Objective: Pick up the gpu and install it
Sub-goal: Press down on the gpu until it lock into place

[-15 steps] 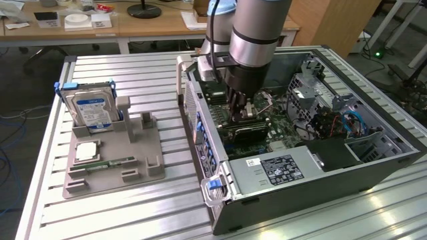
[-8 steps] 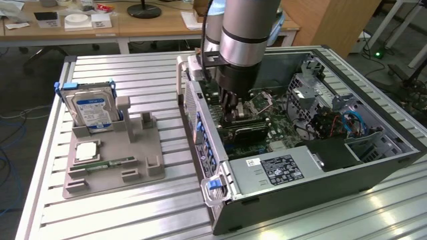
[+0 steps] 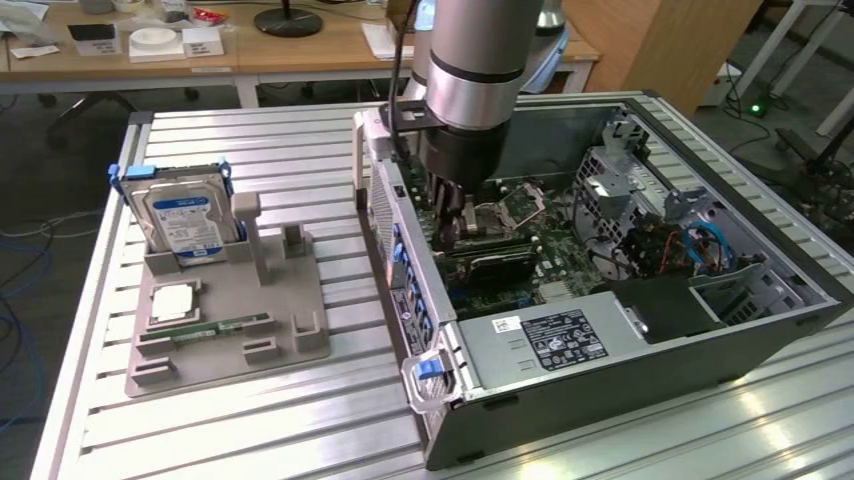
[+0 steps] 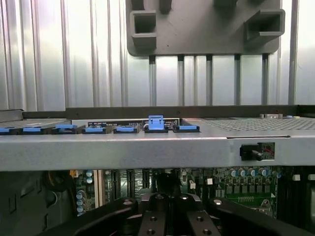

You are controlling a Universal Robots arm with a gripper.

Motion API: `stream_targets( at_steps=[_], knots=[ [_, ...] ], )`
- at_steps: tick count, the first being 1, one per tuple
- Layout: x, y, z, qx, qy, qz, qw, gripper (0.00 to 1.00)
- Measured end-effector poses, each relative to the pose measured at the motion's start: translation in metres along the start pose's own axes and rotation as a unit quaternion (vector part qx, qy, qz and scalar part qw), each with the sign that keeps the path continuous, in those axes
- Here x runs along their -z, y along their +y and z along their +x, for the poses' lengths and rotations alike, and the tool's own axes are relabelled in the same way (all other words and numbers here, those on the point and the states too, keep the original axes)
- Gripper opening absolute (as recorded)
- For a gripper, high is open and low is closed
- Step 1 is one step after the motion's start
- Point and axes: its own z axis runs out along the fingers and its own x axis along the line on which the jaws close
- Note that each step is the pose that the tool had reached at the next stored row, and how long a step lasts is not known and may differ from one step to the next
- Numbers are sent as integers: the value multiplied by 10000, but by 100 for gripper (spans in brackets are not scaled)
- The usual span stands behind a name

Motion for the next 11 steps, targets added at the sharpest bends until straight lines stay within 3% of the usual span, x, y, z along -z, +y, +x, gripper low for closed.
stream_targets(
  at_steps=[4,11],
  knots=[
    [6,14,-6,85,3,-1,10000,10],
    [8,109,16,86,2,18,10000,10]
  ],
)
